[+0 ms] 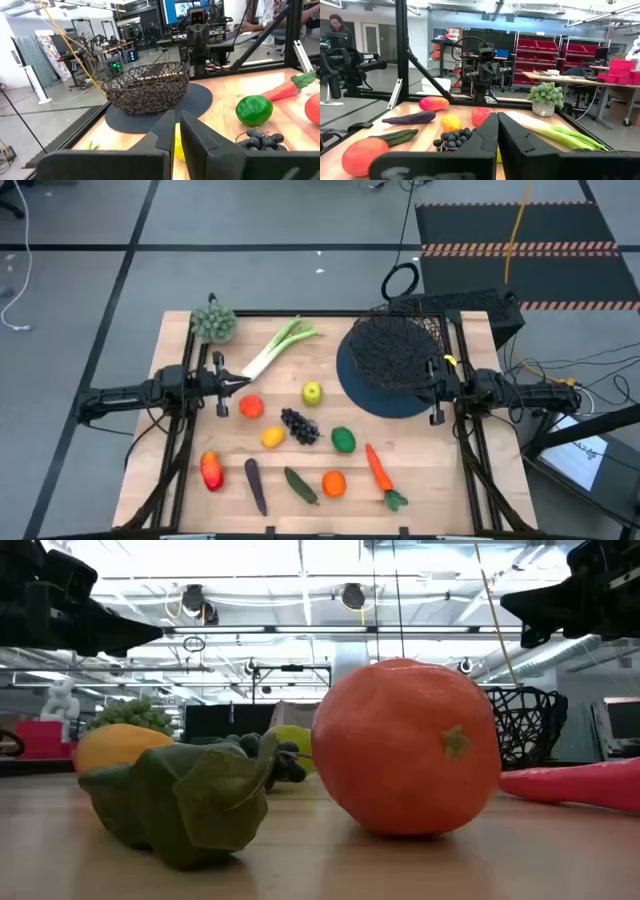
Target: Build produce basket
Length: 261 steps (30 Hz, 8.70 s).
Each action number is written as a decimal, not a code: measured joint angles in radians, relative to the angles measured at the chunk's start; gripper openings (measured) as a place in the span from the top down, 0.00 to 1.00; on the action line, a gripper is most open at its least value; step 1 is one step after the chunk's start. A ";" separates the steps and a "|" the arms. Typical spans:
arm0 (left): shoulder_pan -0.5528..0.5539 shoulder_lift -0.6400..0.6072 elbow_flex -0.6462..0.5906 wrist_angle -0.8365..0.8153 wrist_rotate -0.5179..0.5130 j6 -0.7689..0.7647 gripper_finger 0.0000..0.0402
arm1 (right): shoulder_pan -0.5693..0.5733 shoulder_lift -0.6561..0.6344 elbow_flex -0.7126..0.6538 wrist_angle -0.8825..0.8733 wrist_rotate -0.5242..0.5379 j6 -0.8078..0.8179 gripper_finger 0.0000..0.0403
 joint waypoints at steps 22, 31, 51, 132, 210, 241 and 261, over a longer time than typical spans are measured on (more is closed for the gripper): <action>0.000 0.000 0.000 0.000 0.000 0.000 0.92 | 0.000 0.000 0.000 0.000 0.000 0.000 1.00; 0.000 0.000 0.000 0.000 0.000 0.000 0.92 | 0.000 0.000 0.000 0.000 0.000 0.000 1.00; 0.000 0.000 0.000 0.000 0.000 0.000 0.92 | 0.000 0.000 0.000 0.000 0.000 0.000 1.00; 0.000 0.000 0.000 0.003 0.000 0.000 0.92 | 0.000 0.206 0.358 -0.230 0.000 0.178 1.00; -0.513 1.035 0.899 -0.289 -0.342 -0.357 0.92 | 0.347 0.886 0.893 -0.643 0.320 0.449 0.95; -0.510 1.127 0.899 -0.218 -0.342 -0.368 0.92 | 0.601 1.422 0.893 -0.499 0.447 0.848 0.68; -0.473 1.178 0.898 -0.208 -0.342 -0.372 0.92 | 0.705 1.534 0.893 -0.496 0.371 0.880 0.55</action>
